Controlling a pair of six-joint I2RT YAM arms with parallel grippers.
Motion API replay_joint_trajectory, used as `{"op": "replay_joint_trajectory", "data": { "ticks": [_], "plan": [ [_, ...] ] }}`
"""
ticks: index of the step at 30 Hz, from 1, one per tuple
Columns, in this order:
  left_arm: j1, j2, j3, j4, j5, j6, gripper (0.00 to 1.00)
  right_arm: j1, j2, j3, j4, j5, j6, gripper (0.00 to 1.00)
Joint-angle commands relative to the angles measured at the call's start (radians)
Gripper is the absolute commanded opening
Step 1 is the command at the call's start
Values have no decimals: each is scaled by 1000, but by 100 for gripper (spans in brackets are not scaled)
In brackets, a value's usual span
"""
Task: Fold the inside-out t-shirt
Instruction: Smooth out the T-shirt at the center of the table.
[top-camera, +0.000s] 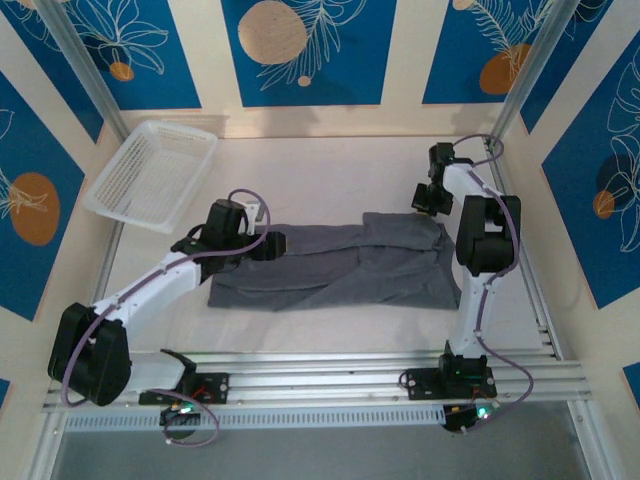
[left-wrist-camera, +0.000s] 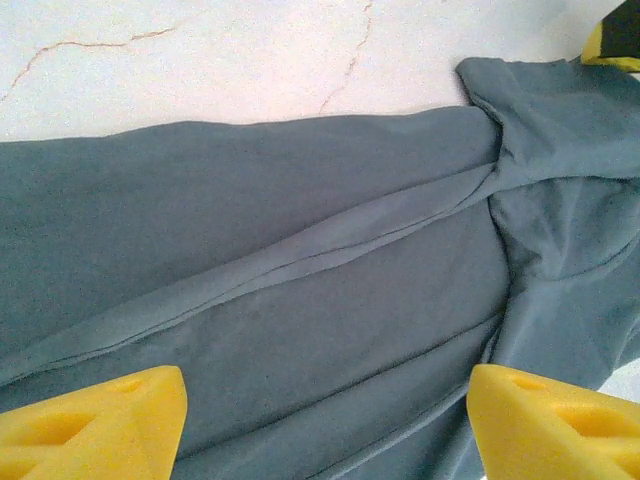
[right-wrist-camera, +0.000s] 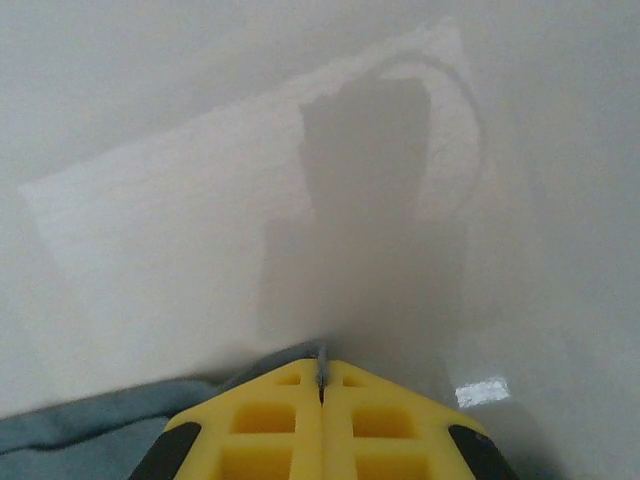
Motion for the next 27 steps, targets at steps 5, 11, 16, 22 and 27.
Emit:
{"op": "replay_joint_trajectory", "data": {
  "ticks": [5,11,16,22,27],
  "plan": [
    [-9,18,-5,-7,-12,10,74,28,-206,-75,68,-50,-10,0],
    [-9,17,-5,-14,-20,2,74,33,-492,-406,220,-119,114,0],
    [-9,15,-13,3,-19,-18,74,107,-970,-877,390,-80,278,0],
    [-18,24,-15,9,-23,-31,74,139,-1730,-1325,297,-122,476,36],
    [-28,40,-7,18,-25,-40,74,137,-1932,-1343,310,-91,453,99]
  ]
}}
